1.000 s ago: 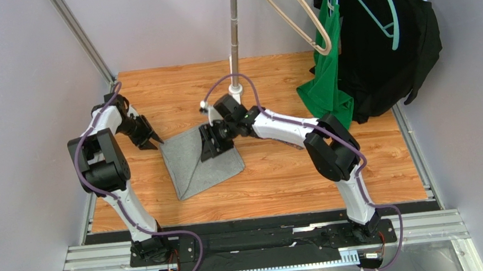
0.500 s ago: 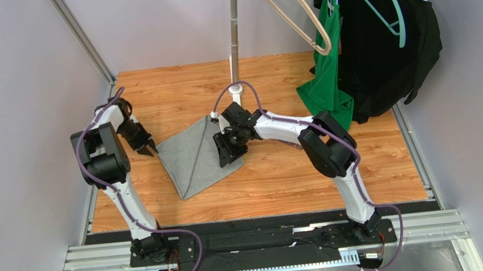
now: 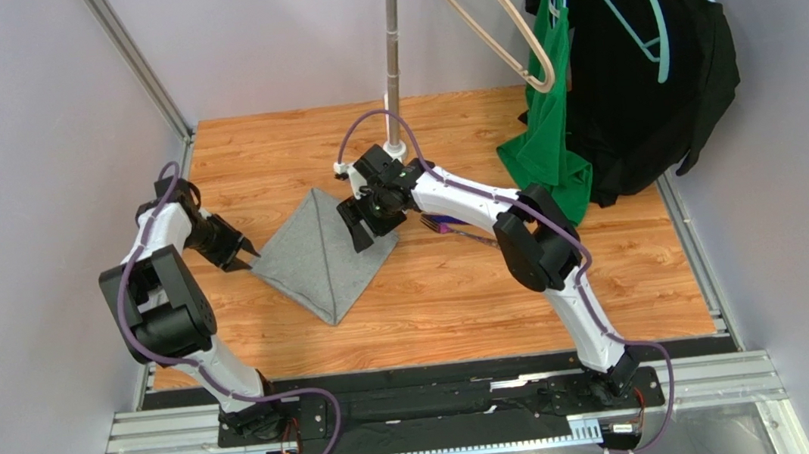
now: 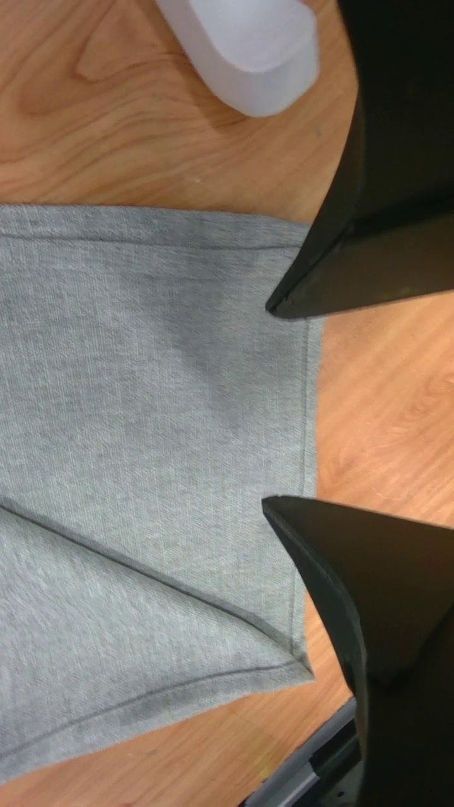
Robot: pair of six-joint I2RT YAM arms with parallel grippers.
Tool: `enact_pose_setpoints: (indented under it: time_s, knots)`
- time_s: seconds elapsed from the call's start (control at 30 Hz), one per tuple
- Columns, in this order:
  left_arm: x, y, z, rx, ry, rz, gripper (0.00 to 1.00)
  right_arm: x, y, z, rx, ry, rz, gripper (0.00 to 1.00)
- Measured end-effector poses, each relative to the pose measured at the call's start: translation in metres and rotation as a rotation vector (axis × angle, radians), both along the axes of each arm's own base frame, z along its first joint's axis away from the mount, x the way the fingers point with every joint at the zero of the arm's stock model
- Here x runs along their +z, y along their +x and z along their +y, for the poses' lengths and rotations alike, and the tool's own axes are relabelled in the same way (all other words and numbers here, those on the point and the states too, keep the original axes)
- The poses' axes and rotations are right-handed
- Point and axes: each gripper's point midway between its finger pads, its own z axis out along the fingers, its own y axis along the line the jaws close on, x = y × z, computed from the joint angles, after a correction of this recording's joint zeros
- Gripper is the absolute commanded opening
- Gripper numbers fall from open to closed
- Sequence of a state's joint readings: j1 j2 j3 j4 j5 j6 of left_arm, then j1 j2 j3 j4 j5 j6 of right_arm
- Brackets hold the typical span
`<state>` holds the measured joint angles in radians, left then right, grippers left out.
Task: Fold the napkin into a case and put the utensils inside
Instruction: Rotate the upper triangle-folded napkin at the center of the board.
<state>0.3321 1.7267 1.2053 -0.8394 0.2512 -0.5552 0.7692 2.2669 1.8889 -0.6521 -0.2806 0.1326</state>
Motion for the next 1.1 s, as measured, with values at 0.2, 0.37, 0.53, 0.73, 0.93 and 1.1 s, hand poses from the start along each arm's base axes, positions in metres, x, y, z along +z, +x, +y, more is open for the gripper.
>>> enact_pose_setpoints:
  time_s: [0.2,0.37,0.53,0.73,0.93,1.1]
  knots:
    - [-0.010,0.004,0.000,0.049,-0.053,0.019,0.42,0.040,-0.059,0.024,0.114,0.016,-0.044,0.87]
    - [-0.018,0.006,0.002,0.054,-0.052,0.028,0.42,0.042,-0.113,0.056,0.243,0.007,-0.082,0.87]
    - [-0.022,0.004,0.008,0.061,-0.022,0.044,0.42,0.037,-0.141,0.071,0.321,-0.011,-0.108,0.88]
    - [-0.036,-0.005,0.010,0.062,-0.012,0.108,0.42,0.017,-0.141,0.083,0.344,-0.055,-0.133,0.88]
    - [-0.044,-0.007,0.013,0.059,-0.011,0.138,0.41,0.001,-0.143,0.083,0.352,-0.099,-0.134,0.88]
    - [-0.044,-0.005,0.015,0.060,-0.010,0.134,0.39,0.001,-0.143,0.082,0.353,-0.105,-0.140,0.88]
